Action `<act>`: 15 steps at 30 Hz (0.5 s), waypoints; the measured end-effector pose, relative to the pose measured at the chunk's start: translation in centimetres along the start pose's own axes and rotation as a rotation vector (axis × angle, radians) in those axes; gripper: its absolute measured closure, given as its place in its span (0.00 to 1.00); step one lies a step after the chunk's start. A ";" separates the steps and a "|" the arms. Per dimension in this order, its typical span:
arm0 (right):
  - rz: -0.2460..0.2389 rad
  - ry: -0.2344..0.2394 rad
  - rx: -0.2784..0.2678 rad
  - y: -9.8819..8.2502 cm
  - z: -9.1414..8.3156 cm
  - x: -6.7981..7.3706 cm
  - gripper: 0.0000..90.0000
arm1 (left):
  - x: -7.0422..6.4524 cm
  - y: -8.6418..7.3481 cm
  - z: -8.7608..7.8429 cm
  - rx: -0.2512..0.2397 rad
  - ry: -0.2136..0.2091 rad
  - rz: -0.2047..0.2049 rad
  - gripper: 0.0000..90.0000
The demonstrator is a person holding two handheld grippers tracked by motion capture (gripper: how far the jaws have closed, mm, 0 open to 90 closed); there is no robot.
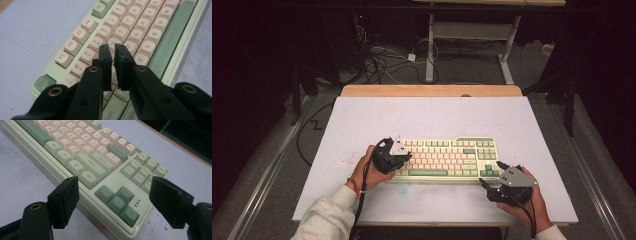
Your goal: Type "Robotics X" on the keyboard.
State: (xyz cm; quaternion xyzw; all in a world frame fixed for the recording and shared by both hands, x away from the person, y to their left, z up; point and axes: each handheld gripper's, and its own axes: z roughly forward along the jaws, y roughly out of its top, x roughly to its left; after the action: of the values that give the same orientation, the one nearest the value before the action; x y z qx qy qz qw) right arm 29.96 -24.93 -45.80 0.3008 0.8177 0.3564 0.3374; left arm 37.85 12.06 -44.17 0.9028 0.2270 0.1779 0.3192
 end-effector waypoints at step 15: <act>0.004 -0.006 -0.004 0.0 -0.1 -0.2 0.27 | -0.7 0.3 -0.9 -0.080 0.104 0.000 0.54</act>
State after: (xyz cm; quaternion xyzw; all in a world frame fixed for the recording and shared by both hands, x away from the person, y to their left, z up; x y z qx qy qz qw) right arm 30.01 -25.10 -45.71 0.3031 0.8153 0.3577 0.3398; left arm 36.94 11.96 -43.45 0.8789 0.2358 0.2334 0.3428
